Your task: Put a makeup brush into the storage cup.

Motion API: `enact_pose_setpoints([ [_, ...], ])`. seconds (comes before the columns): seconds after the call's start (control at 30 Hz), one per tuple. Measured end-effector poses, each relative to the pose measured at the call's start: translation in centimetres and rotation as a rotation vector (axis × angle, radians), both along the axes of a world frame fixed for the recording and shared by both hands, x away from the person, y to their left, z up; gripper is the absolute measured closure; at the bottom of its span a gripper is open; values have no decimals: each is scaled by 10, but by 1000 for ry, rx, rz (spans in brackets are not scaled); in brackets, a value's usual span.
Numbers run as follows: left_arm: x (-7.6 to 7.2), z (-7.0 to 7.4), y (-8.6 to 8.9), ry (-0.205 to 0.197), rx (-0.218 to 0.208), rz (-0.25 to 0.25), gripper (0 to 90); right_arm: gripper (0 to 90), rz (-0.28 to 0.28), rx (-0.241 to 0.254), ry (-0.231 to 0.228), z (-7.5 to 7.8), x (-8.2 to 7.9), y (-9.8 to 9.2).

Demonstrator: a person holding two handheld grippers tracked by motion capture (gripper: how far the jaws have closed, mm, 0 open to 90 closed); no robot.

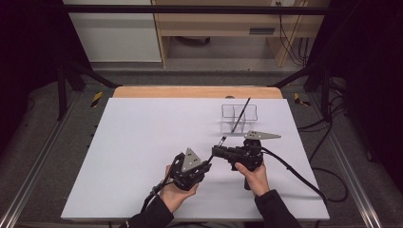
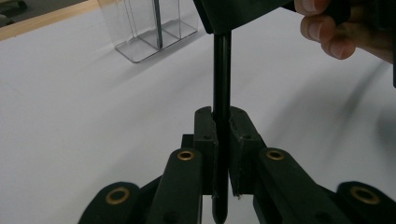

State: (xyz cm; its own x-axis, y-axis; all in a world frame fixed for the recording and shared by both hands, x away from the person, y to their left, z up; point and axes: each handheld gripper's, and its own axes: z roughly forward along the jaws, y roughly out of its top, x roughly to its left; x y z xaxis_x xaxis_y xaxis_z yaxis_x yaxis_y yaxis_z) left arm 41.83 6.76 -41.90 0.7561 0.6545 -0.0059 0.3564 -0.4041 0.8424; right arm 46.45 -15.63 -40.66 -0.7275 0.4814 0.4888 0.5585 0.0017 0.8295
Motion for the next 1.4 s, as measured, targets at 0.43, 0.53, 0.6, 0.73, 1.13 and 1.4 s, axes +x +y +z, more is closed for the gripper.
enact_pose_setpoints([
  [0.43, 0, -3, -2, 0, 9, -3, 828, 833, 37, 19, 1, 0, -1, 1],
  [0.53, 0, -3, -2, -3, 8, -4, 825, 836, 43, 20, 0, 0, -1, 0],
  [0.6, 0, -3, -1, -4, 1, -8, 819, 837, 42, 20, -7, 0, -1, 0],
  [0.73, 1, -2, 1, -2, -10, -11, 761, 838, 16, 4, -25, 3, -2, -2],
  [1.13, 6, 6, 24, -42, -46, -2, 487, 837, -87, -65, -107, 12, -4, -21],
  [1.4, 11, 14, 41, -59, -72, 10, 314, 837, -132, -106, -137, 16, -5, -29],
])
